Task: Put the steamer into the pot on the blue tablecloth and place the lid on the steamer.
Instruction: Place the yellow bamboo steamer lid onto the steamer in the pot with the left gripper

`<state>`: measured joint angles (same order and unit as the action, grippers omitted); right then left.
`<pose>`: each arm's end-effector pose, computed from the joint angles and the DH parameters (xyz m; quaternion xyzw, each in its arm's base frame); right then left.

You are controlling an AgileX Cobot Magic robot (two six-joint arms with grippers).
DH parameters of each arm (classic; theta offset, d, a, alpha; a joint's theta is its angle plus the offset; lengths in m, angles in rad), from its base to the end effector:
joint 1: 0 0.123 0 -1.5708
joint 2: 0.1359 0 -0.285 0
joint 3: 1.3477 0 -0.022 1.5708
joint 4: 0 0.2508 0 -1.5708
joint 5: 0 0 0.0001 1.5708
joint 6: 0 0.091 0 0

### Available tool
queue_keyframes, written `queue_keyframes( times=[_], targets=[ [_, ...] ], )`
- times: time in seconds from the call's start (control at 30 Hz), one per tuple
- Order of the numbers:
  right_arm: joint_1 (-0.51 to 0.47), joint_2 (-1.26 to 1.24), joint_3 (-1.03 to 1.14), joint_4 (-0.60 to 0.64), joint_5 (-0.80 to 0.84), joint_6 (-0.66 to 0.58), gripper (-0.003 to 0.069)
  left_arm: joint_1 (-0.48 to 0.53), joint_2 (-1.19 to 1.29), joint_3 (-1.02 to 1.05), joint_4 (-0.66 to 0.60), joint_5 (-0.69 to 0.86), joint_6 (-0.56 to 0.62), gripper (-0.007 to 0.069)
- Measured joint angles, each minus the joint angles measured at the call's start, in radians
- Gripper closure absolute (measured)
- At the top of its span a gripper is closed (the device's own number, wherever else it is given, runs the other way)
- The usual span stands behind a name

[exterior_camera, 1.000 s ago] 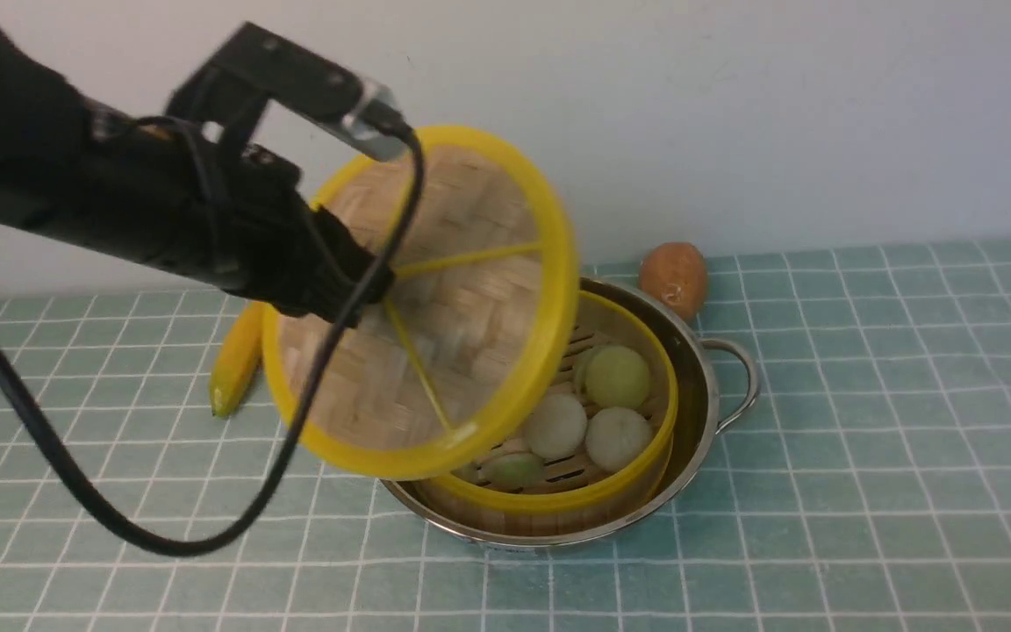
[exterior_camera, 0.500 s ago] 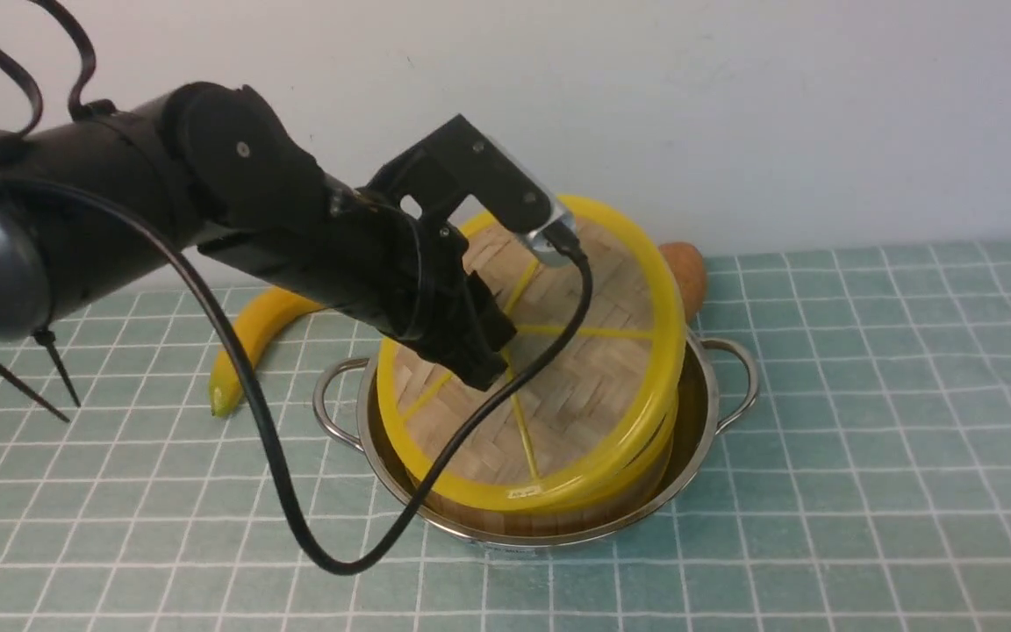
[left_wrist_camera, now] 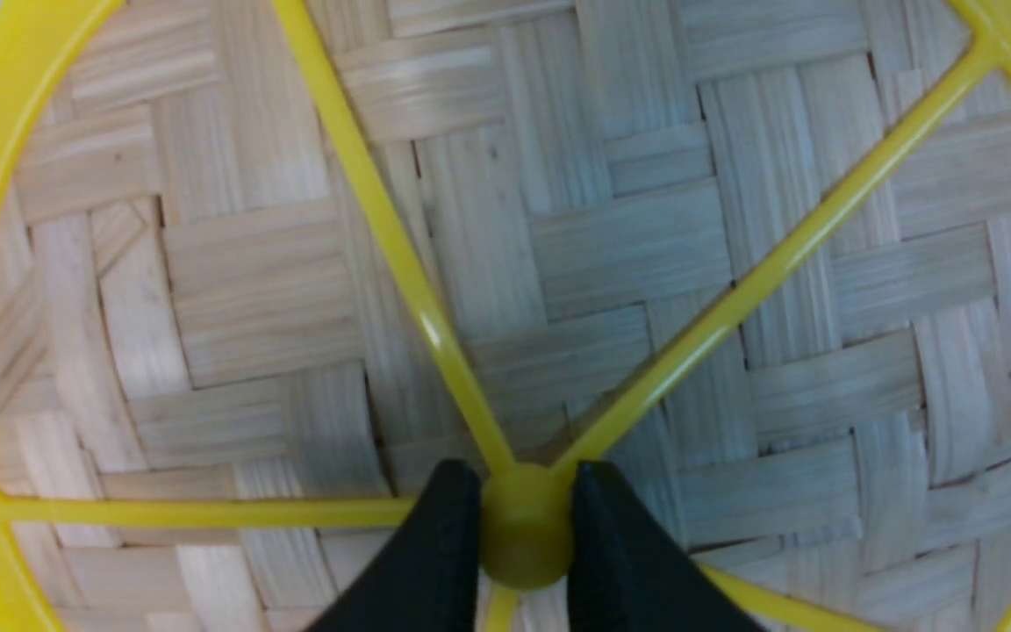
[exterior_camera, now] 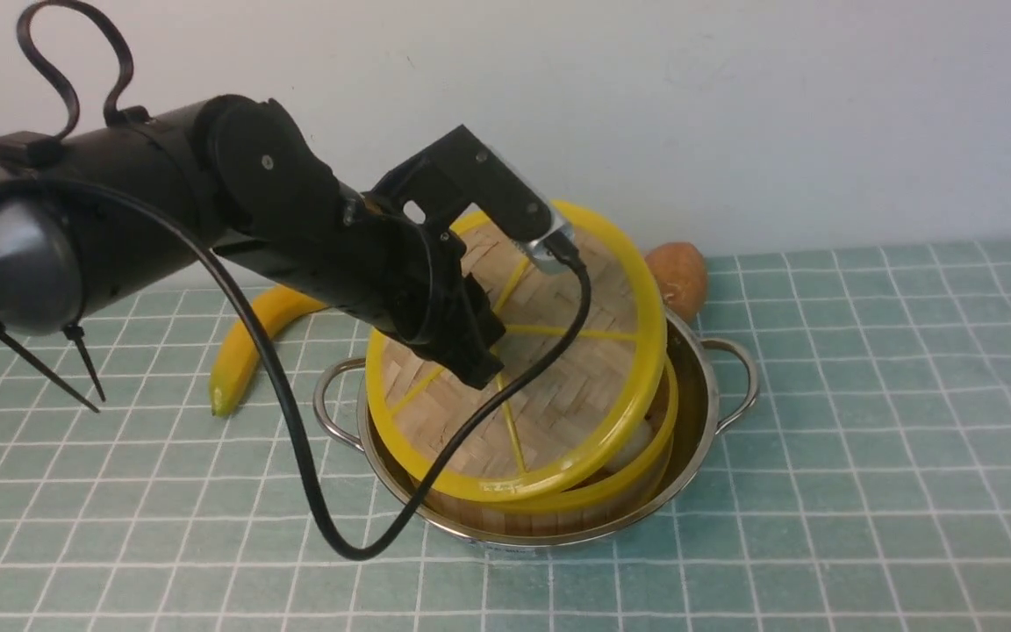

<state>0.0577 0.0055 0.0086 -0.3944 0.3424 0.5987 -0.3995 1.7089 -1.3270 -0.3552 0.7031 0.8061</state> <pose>0.0545 -0.0087 0.1815 0.1054 0.7804 0.0361 0.6152 0.3364 -0.1643 0.2726 0.4554 0.8327 -0.0885 0.3022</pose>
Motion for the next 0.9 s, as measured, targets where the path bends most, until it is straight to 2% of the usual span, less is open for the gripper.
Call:
queue_keyframes(
  times=[0.9],
  targets=[
    [0.0,0.0,0.0,0.0,0.0,0.0,0.0419,0.0,0.041,-0.001,-0.021,-0.058,0.116,0.0505]
  ],
)
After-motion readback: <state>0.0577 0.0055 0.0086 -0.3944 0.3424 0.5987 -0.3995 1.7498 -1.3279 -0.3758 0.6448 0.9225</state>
